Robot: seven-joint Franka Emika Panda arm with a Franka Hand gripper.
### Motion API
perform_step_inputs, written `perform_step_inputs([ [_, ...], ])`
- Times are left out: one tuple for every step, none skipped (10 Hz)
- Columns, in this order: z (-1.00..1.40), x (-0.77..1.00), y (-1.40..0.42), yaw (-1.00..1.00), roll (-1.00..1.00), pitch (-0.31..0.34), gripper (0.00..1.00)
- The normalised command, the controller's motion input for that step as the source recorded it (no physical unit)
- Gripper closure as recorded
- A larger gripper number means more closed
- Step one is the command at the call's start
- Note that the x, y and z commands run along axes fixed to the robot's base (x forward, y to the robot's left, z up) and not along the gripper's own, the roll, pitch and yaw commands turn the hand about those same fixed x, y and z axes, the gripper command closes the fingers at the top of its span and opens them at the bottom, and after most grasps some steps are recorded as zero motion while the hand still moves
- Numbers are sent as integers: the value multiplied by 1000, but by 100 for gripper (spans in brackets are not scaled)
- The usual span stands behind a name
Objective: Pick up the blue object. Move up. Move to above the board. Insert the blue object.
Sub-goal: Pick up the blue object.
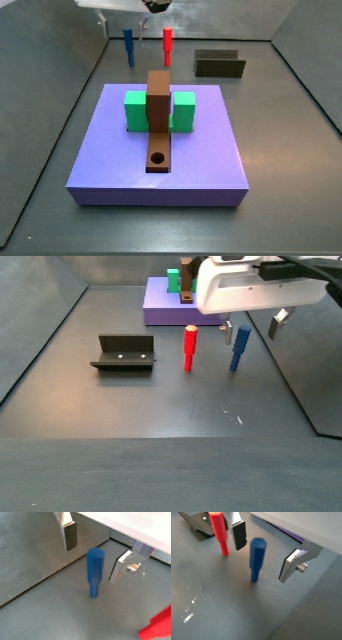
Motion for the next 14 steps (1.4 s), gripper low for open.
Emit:
perform_step_inputs([
  [-46,-94,-6,0,-3,0,0],
  [-97,0,0,0,0,0,0],
  [-137,0,11,0,0,0,0],
  [-157,0,0,0,3,0,0],
  [-189,9,0,0,3,0,0],
  [-129,60,0,0,0,0,0],
  [-83,91,0,0,0,0,0],
  [-54,80,0,0,0,0,0],
  [-106,0,0,0,0,0,0],
  [-46,0,0,0,0,0,0],
  [0,0,0,0,0,0,0],
  [0,0,0,0,0,0,100],
  [0,0,0,0,0,0,100],
  [0,0,0,0,0,0,100],
])
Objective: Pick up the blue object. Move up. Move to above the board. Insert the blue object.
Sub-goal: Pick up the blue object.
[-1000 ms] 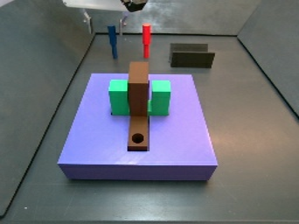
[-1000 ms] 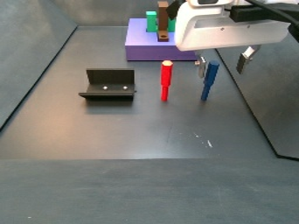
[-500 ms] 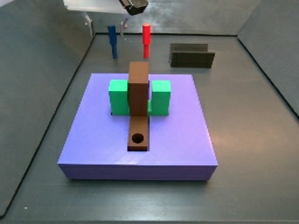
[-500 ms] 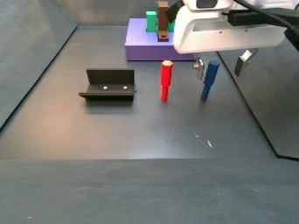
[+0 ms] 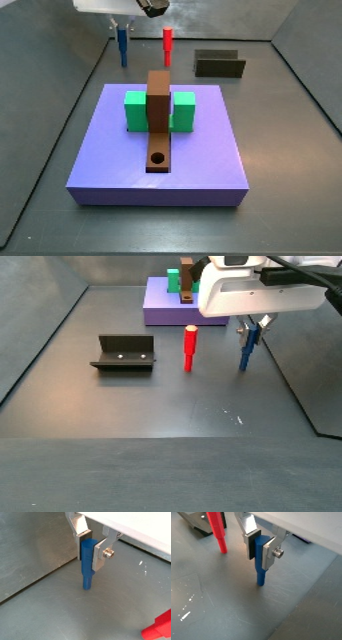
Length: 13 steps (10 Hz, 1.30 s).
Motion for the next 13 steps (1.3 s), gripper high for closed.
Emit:
perform_step_inputs([
  [0,0,0,0,0,0,100],
  [0,0,0,0,0,0,100],
  [0,0,0,0,0,0,100],
  [0,0,0,0,0,0,100],
  [0,0,0,0,0,0,100],
  [0,0,0,0,0,0,100],
  [0,0,0,0,0,0,100],
  [0,0,0,0,0,0,100],
  [0,0,0,0,0,0,100],
  [0,0,0,0,0,0,100],
  [0,0,0,0,0,0,100],
  [0,0,0,0,0,0,100],
  [0,0,0,0,0,0,100],
])
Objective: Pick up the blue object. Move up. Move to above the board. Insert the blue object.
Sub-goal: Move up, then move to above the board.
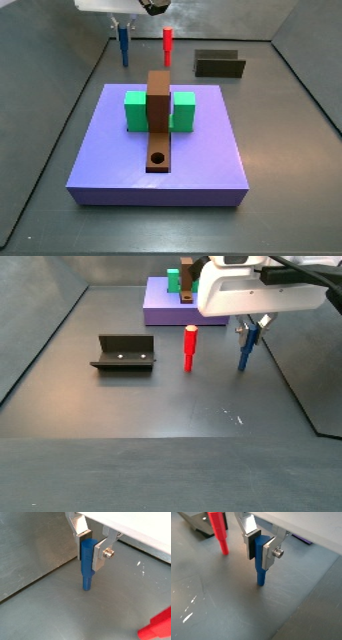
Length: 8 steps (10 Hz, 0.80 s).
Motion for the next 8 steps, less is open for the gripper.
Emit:
perform_step_inputs([
  [833,0,0,0,0,0,100],
  [853,51,18,-4,6,-18,100],
  [686,-4,29,-12,25,35,100],
  [306,6,15,-2,73,37,100],
  [1400,0,0,0,0,0,100],
  [1400,-14,-2,2,-36,23,100],
  [1400,-62,1,3,4,13,100],
  [1400,-36,-4,6,6,2,100],
])
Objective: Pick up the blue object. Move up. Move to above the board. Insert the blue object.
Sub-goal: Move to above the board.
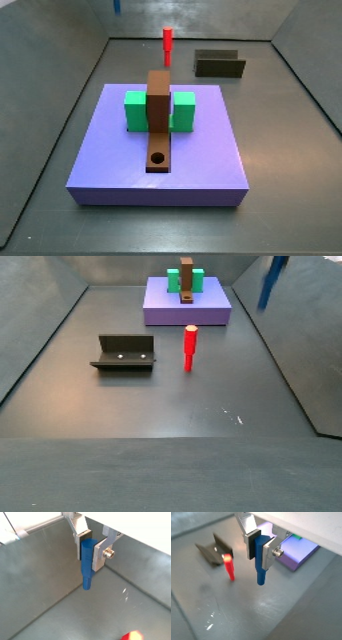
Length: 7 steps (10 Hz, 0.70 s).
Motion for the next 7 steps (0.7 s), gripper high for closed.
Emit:
perform_step_inputs([
  [1400,9,1,3,-1,27,100],
  [688,45,1,4,2,87,100],
  [441,45,-5,4,6,92,100],
  [167,47,-2,5,7,67,100],
  [197,580,-1400,-305,152,89,100],
  [180,576,-1400,-273,157,101,100],
  [175,600,-1400,-141,147,131,100],
])
